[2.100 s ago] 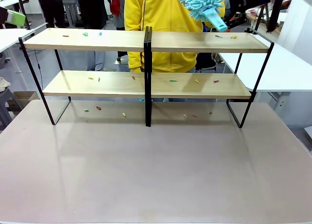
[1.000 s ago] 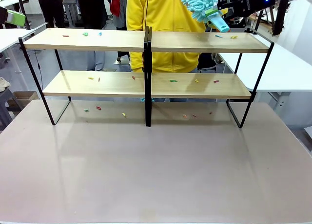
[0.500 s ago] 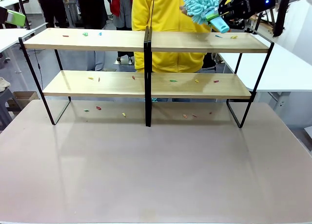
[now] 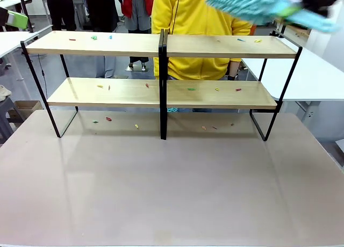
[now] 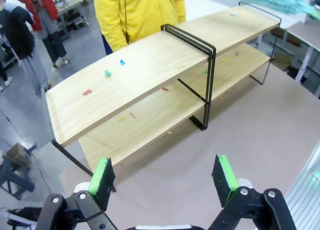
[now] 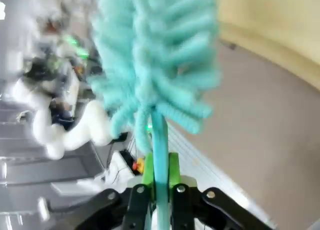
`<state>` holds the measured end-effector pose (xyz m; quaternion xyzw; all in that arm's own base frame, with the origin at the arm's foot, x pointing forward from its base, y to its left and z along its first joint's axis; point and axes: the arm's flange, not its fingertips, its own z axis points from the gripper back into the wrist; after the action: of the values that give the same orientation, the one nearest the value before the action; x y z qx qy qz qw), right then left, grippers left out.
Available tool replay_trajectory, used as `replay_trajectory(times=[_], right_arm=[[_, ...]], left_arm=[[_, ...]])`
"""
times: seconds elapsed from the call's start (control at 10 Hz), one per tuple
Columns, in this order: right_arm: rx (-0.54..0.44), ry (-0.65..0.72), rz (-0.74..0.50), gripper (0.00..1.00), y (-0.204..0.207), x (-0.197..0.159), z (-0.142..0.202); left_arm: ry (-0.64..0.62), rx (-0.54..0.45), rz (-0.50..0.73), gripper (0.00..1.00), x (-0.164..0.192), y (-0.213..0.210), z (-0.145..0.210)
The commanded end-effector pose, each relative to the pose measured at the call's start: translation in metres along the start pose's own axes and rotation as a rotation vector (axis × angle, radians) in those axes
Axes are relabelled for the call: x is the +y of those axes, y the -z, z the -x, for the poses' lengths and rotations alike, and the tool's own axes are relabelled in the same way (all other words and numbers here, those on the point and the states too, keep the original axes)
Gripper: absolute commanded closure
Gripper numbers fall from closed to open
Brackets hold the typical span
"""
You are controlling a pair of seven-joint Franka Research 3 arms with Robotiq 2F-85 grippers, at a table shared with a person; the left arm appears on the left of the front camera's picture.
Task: Clean the shelves.
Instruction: Pick up the Duster when the human hands it over.
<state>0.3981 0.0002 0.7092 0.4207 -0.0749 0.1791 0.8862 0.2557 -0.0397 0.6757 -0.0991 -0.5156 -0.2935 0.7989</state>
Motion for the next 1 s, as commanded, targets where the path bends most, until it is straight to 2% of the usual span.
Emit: replay_trajectory(times=[0.0, 0.1, 0.2, 0.3, 0.4, 0.5, 0.6, 0.9], right_arm=[[0.106, -0.197, -0.049, 1.00, -0.064, 0.001, 0.076], [0.129, -0.313, -0.143, 1.00, -0.098, 0.008, 0.120], [0.143, -0.453, -0.129, 1.00, -0.119, 0.008, 0.157], [0.106, -0.508, -0.060, 1.00, -0.132, 0.002, 0.184], [0.047, -0.585, -0.078, 1.00, -0.142, -0.009, 0.207], [-0.123, -0.597, -0.140, 1.00, -0.146, -0.026, 0.215], [0.103, -0.498, -0.090, 1.00, -0.135, 0.003, 0.206], [0.103, -0.498, -0.090, 1.00, -0.135, 0.003, 0.206]], left_arm=[[-0.001, -0.005, 0.001, 0.00, 0.001, 0.002, 0.001], [-0.001, -0.005, 0.001, 0.00, 0.001, 0.002, 0.001], [-0.001, -0.005, 0.001, 0.00, 0.001, 0.002, 0.001], [-0.001, -0.005, 0.001, 0.00, 0.001, 0.002, 0.001], [-0.001, -0.005, 0.001, 0.00, 0.001, 0.002, 0.001], [-0.001, -0.005, 0.001, 0.00, 0.001, 0.002, 0.001], [-0.001, -0.005, 0.001, 0.00, 0.001, 0.002, 0.001], [-0.001, -0.005, 0.001, 0.00, 0.001, 0.002, 0.001]])
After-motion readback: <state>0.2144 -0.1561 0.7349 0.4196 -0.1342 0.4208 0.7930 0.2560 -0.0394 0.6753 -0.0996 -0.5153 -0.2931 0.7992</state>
